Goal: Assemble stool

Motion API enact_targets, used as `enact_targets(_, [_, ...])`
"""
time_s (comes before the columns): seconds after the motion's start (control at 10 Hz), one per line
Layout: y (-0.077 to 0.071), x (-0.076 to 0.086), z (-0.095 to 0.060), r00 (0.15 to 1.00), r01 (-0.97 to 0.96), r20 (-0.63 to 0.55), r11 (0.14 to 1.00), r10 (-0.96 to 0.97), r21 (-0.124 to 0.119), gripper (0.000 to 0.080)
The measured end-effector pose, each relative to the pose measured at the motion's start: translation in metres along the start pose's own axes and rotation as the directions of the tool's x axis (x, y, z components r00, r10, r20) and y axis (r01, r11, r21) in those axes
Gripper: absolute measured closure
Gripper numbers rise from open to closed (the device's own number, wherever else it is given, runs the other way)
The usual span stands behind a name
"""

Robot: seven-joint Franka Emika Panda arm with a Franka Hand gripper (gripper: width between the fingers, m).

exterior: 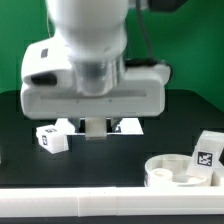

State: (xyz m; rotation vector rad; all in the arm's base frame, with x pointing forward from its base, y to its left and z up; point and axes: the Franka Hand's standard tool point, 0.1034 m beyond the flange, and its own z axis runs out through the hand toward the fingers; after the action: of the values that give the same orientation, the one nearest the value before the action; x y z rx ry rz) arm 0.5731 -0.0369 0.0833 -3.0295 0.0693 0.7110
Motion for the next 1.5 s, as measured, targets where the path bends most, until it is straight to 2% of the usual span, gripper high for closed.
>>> enact_targets(0.2, [0.0, 0.011, -0.019, 0.994, -0.001, -0.113, 1.0, 0.001, -0.006, 0.0475])
enact_targets(0.3, [0.001, 0.019, -0.021, 0.977, -0.003, -0.214, 1.0, 0.0, -0.014, 0.0475])
enact_targets(0.5, [0.003, 0.018, -0.019, 0.952, -0.008, -0.305, 1.0, 0.002, -0.02, 0.0475])
enact_targets(0.6, [0.001, 0.022, -0.024, 0.931, -0.025, -0.364, 1.0, 0.019, -0.013, 0.0475])
enact_targets(0.7, [-0.006, 0.019, -0.032, 0.913, -0.035, -0.407, 0.999, 0.035, 0.008, 0.0475])
enact_targets(0.8, [-0.012, 0.02, -0.044, 0.88, -0.03, -0.474, 0.999, 0.031, 0.01, 0.0475])
enact_targets(1.0, [-0.025, 0.021, -0.061, 0.829, -0.015, -0.559, 1.0, 0.012, -0.001, 0.0475])
enact_targets(1.1, [-0.031, 0.03, -0.07, 0.763, -0.009, -0.646, 1.0, -0.005, -0.018, 0.0475])
enact_targets(1.4, [-0.026, 0.03, -0.067, 0.623, -0.023, -0.782, 0.999, -0.02, -0.044, 0.0475])
enact_targets(1.5, [-0.031, 0.034, -0.073, 0.529, -0.017, -0.846, 0.997, -0.057, -0.077, 0.0475])
